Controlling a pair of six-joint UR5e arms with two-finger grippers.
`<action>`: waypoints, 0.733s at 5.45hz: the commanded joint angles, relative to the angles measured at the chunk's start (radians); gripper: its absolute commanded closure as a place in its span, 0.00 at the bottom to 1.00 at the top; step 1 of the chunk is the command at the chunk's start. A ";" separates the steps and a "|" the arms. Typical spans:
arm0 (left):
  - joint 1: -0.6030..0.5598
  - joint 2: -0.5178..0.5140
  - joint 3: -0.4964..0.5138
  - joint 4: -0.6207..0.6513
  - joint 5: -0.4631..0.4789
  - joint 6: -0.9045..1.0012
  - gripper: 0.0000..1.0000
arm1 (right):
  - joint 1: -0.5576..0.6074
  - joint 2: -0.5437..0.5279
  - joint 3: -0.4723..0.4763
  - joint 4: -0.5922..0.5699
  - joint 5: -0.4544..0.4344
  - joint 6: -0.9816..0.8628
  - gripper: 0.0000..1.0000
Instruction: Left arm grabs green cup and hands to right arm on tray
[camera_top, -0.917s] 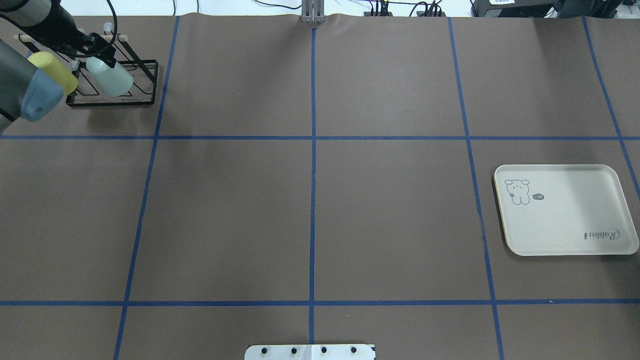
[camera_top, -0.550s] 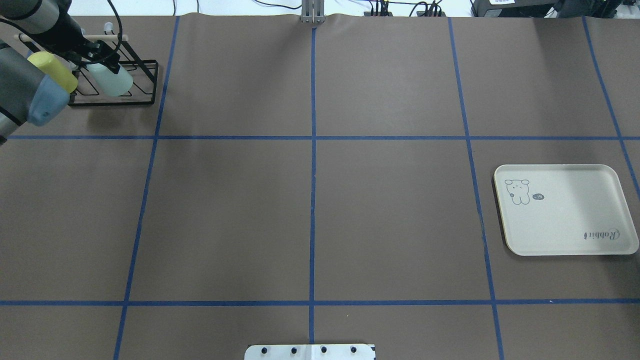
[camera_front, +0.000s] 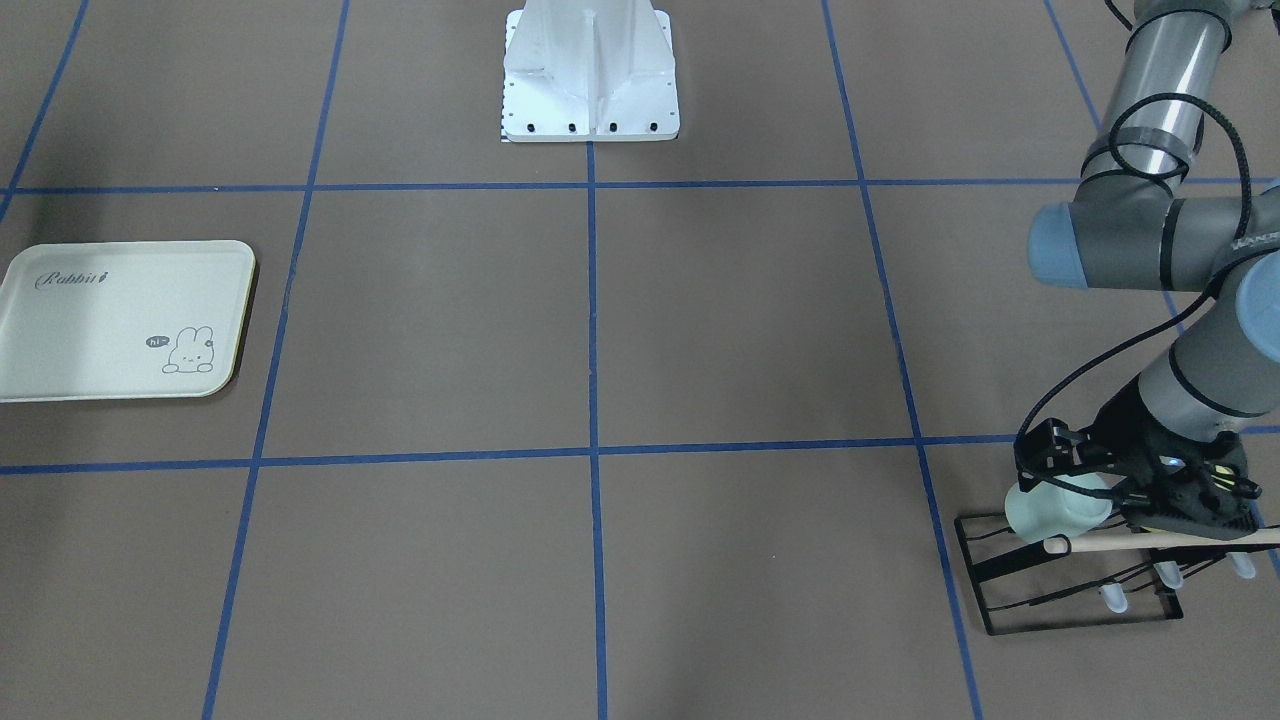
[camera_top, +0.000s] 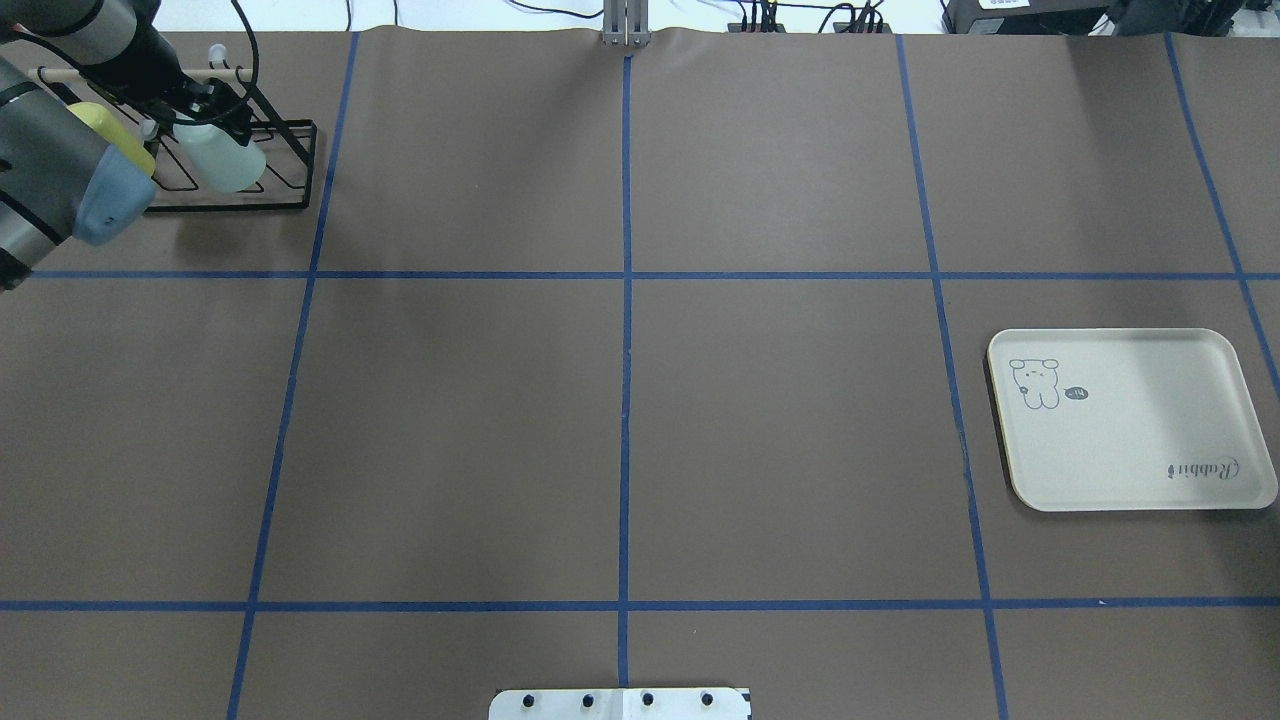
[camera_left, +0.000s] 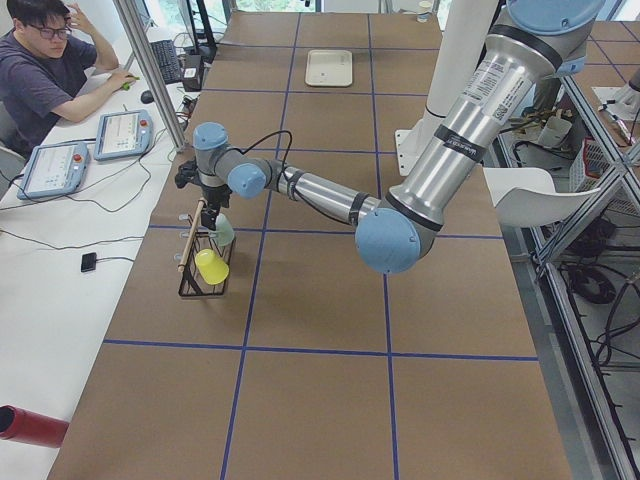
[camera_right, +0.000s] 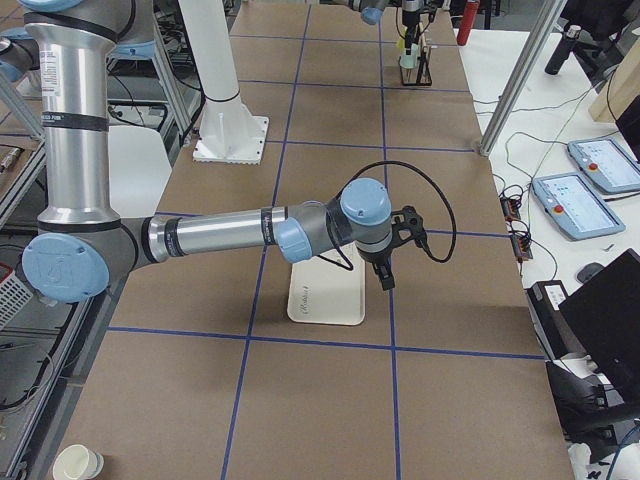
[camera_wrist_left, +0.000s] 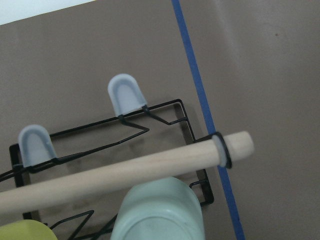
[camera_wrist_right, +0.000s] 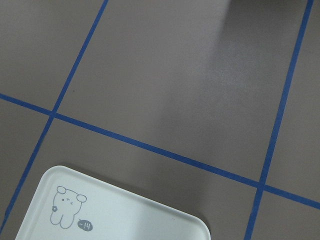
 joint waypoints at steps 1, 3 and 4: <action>0.000 -0.003 0.020 0.000 0.000 0.006 0.00 | 0.001 0.000 0.001 0.000 0.000 -0.001 0.00; 0.002 -0.003 0.024 0.001 -0.001 0.009 0.19 | -0.001 0.000 -0.001 0.000 0.000 -0.001 0.00; 0.000 -0.004 0.016 0.003 -0.001 0.011 0.50 | -0.001 0.000 0.001 0.000 0.000 0.001 0.00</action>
